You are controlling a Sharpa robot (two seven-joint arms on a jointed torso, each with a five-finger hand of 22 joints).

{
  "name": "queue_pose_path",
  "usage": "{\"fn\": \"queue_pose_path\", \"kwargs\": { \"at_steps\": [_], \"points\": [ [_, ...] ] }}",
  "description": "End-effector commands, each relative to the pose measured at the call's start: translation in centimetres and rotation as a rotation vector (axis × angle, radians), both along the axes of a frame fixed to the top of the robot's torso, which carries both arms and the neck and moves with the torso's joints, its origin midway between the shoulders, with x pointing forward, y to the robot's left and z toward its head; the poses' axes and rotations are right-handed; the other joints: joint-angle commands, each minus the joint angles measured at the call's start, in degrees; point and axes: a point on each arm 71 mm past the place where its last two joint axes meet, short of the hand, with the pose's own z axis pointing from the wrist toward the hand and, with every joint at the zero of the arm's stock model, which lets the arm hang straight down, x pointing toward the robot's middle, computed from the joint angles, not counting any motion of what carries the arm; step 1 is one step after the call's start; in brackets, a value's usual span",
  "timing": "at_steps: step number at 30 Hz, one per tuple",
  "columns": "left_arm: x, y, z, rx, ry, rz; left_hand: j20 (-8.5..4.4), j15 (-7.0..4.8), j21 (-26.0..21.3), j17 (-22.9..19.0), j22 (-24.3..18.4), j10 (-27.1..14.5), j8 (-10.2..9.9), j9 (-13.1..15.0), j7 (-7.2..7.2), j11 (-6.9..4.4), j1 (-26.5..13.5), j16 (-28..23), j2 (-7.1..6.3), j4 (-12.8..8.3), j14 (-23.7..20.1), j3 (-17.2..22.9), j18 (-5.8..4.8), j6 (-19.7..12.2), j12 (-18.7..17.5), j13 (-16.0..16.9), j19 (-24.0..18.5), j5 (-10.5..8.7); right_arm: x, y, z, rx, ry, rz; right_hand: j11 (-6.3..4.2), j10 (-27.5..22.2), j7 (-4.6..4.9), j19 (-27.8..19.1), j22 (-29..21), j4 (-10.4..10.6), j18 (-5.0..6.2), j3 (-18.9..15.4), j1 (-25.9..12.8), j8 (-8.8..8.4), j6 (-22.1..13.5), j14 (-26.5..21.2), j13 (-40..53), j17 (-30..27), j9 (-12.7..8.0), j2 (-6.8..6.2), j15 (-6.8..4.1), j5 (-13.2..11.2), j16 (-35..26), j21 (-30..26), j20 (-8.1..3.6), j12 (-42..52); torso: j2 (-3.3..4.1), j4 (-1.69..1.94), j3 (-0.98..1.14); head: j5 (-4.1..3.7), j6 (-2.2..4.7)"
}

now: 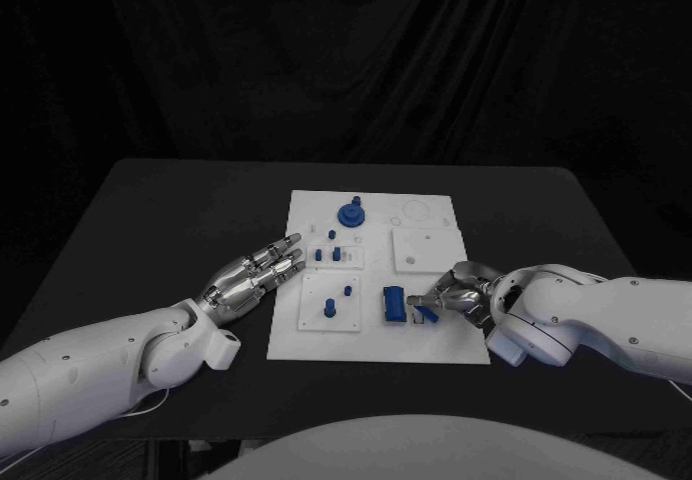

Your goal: Assemble the parts on the task board

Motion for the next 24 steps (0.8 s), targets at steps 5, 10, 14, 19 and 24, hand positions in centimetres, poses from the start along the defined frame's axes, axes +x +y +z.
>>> {"fn": "queue_pose_path", "kwargs": {
  "at_steps": [5, 10, 14, 19, 24],
  "points": [
    [-0.3, -0.2, 0.0, -0.043, -0.014, -0.001, 0.48, 0.33, 0.0, -0.1, -0.1, -0.1, 0.1, 0.0, 0.18, 0.27, 0.5, -0.2, 0.11, -0.1, 0.1, 0.5, 0.69, -0.2, -0.1, -0.1, -0.1, 0.25, 0.0, 0.0, 0.0, -0.025, 0.001, 0.015, 0.32, 6.1, -0.03, 4.3, 13.9, 1.3, -0.04, -1.3, -1.0, 0.90, -0.1, 6.1, 15.1, 15.1, 0.0, 0.53, 0.29, -1.4, 0.2, -0.6, 0.30, 0.1, -0.01, 0.01, -0.01, 0.10, 0.00],
    [-0.3, -0.2, -0.1, -0.043, -0.011, -0.001, 0.48, 0.33, 0.0, -0.1, -0.1, -0.1, 0.1, 0.0, 0.18, 0.27, 0.5, -0.2, 0.11, -0.1, 0.1, 0.5, 0.69, -0.2, -0.1, -0.1, -0.1, 0.25, 0.1, -0.2, 0.1, -0.030, -0.027, 0.017, 0.59, 6.1, 0.37, 3.8, 13.6, 1.2, 0.17, -1.6, 0.3, 0.58, -2.3, 6.1, 15.1, 15.1, -0.4, 1.01, 0.46, 1.3, 0.2, -1.3, 0.38, 0.1, -0.01, 0.01, 0.00, 0.10, 0.00],
    [-0.4, -0.1, -0.1, -0.042, -0.011, 0.000, 0.48, 0.33, 0.0, -0.1, -0.1, -0.1, 0.1, 0.0, 0.18, 0.27, 0.5, -0.2, 0.11, -0.1, 0.1, 0.5, 0.69, -0.2, -0.1, -0.1, -0.1, 0.25, 0.3, -0.6, 0.5, -0.060, -0.087, 0.045, 1.12, 6.1, 0.97, 3.6, 13.5, 0.8, 0.27, -2.1, 1.7, 0.22, -4.4, 6.1, 15.1, 15.1, -1.2, 1.03, 0.94, 4.1, 0.2, -1.7, 0.78, 0.1, -0.03, 0.02, -0.01, 0.17, 0.00],
    [-0.4, 0.0, -0.2, -0.040, -0.010, 0.002, 0.48, 0.33, 0.0, -0.1, -0.1, -0.1, 0.1, 0.0, 0.18, 0.27, 0.5, -0.2, 0.11, -0.1, 0.1, 0.5, 0.69, -0.2, -0.1, -0.1, -0.1, 0.25, 0.3, -1.0, 0.8, -0.098, -0.142, 0.098, 1.52, 6.1, 1.41, 3.4, 13.4, 1.1, 0.35, -2.8, 2.0, -0.31, -5.8, 6.1, 15.1, 15.1, -2.1, 0.55, 1.29, 4.0, 0.2, -2.0, 1.10, 0.1, -0.01, 0.00, 0.00, 0.16, 0.00],
    [-0.4, 0.0, -0.2, -0.039, -0.009, 0.003, 0.48, 0.33, 0.0, -0.1, -0.1, -0.1, 0.1, 0.0, 0.18, 0.27, 0.5, -0.2, 0.11, -0.1, 0.1, 0.5, 0.69, -0.2, -0.1, -0.1, -0.1, 0.25, 0.2, -1.2, 1.1, -0.124, -0.185, 0.161, 1.89, 6.1, 1.80, 3.0, 13.2, 1.4, 0.49, -3.3, 3.0, -0.71, -6.7, 6.1, 15.1, 15.1, -3.3, -0.50, 1.67, 5.1, 0.2, -2.5, 1.48, 0.1, -0.01, 0.00, 0.00, 0.15, 0.00]
  ]
}}
